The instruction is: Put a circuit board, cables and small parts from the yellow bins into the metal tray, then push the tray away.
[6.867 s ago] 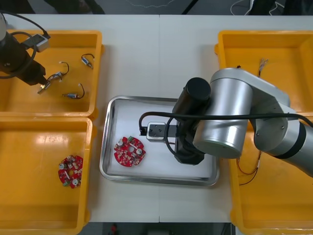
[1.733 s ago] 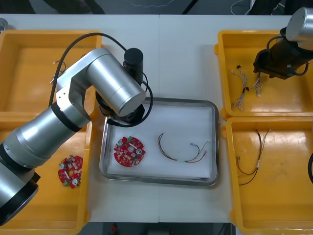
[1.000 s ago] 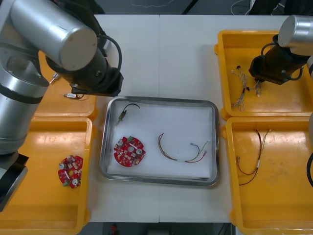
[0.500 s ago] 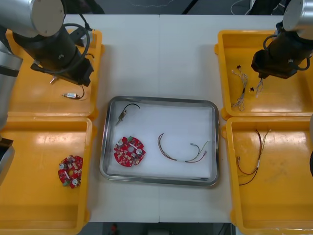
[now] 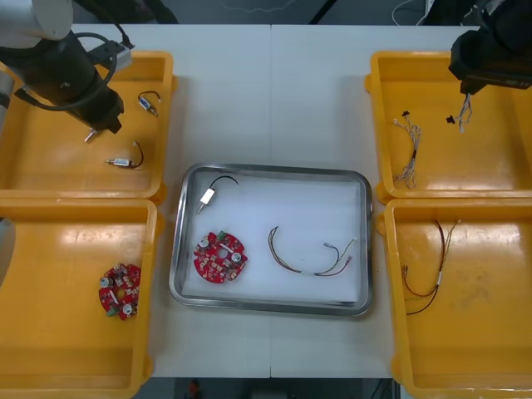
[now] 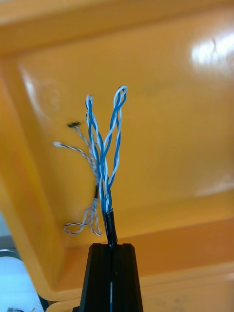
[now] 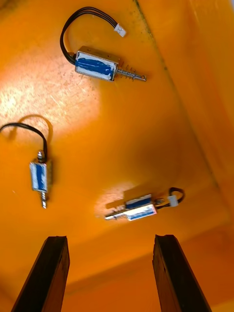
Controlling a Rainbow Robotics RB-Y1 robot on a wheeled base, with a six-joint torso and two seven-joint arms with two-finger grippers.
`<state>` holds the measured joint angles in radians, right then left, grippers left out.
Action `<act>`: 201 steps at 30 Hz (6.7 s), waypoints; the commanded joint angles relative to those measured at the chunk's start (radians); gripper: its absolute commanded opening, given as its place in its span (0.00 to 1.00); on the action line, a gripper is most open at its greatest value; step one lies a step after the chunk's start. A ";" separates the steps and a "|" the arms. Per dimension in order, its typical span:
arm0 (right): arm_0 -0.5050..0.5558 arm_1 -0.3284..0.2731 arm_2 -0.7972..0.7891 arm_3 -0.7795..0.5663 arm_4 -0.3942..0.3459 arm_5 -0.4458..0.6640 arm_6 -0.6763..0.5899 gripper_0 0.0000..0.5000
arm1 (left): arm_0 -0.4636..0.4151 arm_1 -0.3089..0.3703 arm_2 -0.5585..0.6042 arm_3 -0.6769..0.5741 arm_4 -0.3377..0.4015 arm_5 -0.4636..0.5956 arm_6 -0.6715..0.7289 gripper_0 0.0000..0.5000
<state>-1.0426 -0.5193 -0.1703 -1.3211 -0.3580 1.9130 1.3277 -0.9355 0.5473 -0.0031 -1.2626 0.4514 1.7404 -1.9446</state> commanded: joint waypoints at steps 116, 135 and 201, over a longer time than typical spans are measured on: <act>0.401 -0.024 0.179 -0.935 -0.205 0.007 0.235 1.00 | 0.109 -0.106 -0.052 -0.543 -0.120 0.179 0.409 0.00; 0.719 -0.180 -0.247 -0.975 -0.335 0.007 0.096 1.00 | 0.109 -0.202 -0.360 -0.640 -0.030 0.179 0.883 0.00; 0.935 -0.100 -0.186 -1.086 -0.361 0.007 0.051 1.00 | 0.159 -0.190 -0.474 -0.644 -0.022 0.174 1.093 1.00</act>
<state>-0.0880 -0.5961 -0.4092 -2.3608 -0.7069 1.9175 1.4182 -0.7873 0.3321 -0.5693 -1.8176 0.3823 1.8667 -0.9012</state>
